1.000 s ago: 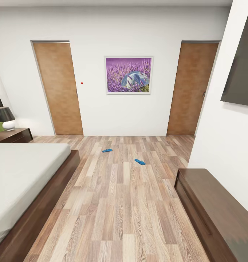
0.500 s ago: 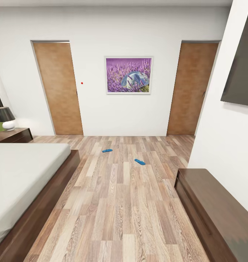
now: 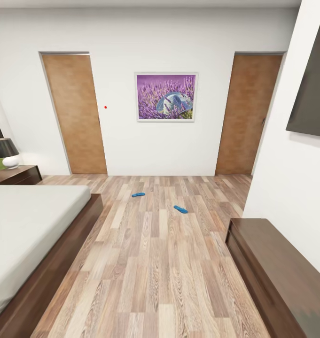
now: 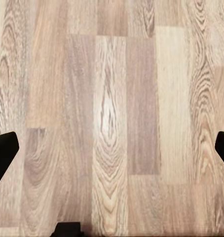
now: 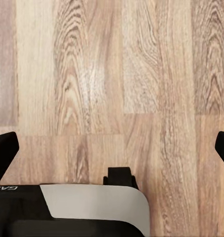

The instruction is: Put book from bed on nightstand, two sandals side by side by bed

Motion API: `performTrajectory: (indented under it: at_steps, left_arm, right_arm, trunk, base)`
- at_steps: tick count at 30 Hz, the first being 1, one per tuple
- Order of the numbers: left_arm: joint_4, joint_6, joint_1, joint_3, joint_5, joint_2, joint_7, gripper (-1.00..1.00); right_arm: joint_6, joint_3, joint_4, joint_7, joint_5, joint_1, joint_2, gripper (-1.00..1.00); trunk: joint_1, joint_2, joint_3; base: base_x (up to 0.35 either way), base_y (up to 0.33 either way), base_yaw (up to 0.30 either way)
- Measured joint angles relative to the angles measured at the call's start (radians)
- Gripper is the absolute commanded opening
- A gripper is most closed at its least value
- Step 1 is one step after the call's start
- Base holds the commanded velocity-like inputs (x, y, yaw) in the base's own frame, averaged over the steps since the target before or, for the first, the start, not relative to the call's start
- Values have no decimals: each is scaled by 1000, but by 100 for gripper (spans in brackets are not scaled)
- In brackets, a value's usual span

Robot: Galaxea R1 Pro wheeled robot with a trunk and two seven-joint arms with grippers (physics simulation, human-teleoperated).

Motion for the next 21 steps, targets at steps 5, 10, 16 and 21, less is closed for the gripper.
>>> performTrajectory:
  at_steps: [5, 10, 16, 21]
  left_arm:
    - [0, 0, 0, 1, -1, 4, 1, 100]
    - [0, 0, 0, 1, -1, 6, 2, 100]
    - [0, 0, 0, 2, -2, 6, 2, 100]
    - [0, -1, 0, 2, -2, 6, 2, 100]
  right_arm:
    - [-1, -6, 1, -2, 0, 0, 0, 100]
    - [-1, -7, 1, -2, 0, 0, 0, 100]
    - [-1, -6, 1, -2, 1, 0, 2, 100]
    - [-3, -6, 1, -2, 2, 0, 5, 100]
  trunk:
    - [0, 0, 0]
    - [0, 0, 0]
    - [0, 0, 0]
    - [0, 0, 0]
  base:
    - [301, 0, 0]
    - [326, 22, 0]
    - [330, 74, 0]
    - [318, 86, 14]
